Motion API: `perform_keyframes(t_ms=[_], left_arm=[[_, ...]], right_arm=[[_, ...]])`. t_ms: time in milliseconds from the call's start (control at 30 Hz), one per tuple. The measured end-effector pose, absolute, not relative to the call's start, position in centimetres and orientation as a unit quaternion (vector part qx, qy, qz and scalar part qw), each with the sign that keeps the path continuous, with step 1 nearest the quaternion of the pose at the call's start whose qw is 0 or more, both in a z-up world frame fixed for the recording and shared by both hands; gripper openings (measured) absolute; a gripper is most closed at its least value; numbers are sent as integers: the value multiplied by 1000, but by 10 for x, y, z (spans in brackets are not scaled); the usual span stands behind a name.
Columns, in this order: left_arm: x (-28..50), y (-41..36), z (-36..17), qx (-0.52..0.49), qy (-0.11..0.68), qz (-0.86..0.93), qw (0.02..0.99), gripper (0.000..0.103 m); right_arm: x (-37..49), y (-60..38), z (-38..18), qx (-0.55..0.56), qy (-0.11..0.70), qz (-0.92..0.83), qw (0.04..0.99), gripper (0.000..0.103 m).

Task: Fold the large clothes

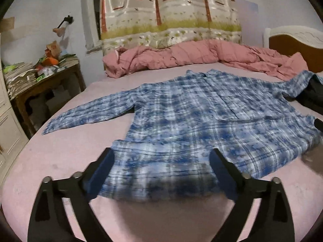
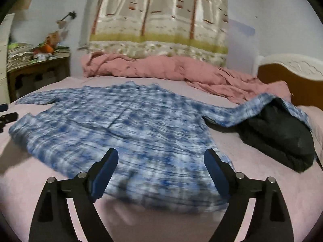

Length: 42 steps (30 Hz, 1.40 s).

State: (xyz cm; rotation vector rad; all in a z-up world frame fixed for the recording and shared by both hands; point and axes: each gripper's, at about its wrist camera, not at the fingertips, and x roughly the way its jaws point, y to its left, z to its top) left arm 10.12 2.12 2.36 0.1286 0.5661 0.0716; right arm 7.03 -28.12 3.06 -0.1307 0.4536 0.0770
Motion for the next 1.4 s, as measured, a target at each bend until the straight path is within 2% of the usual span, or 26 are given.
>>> perform_keyframes(t_ms=[67,333,667,767,900,1033,1133,1267,1400], left_arm=[[102,16,22,72,283,25,956,102],[103,-13,2,133,323,-30,937,103],[91,-23,-16,202,341,-68,916,103],[96,-16,-19,192,345,-55,917,103],[98,-13,-25,208,347,-27,914,103],[94,-5,-20,185,350,-32,918,103],[85,-1,-12,186,331,-45,924,103],[80,-5,-13,219,315,-57,921,103],[92,-8,-24,231,342,-61,909,103]], right_arm=[[73,-278,28,-62,239,56,967,88],[84,-267,10,-54,309,119,942,89],[76,-223,-10,-164,359,139,908,89],[71,-209,-18,-214,357,123,901,89],[75,-213,-18,-224,357,78,903,89],[81,-249,-3,-122,373,114,913,89],[78,-262,3,-110,366,100,918,87],[68,-252,-3,-158,375,131,904,87],[66,-237,-16,-209,381,127,891,87]])
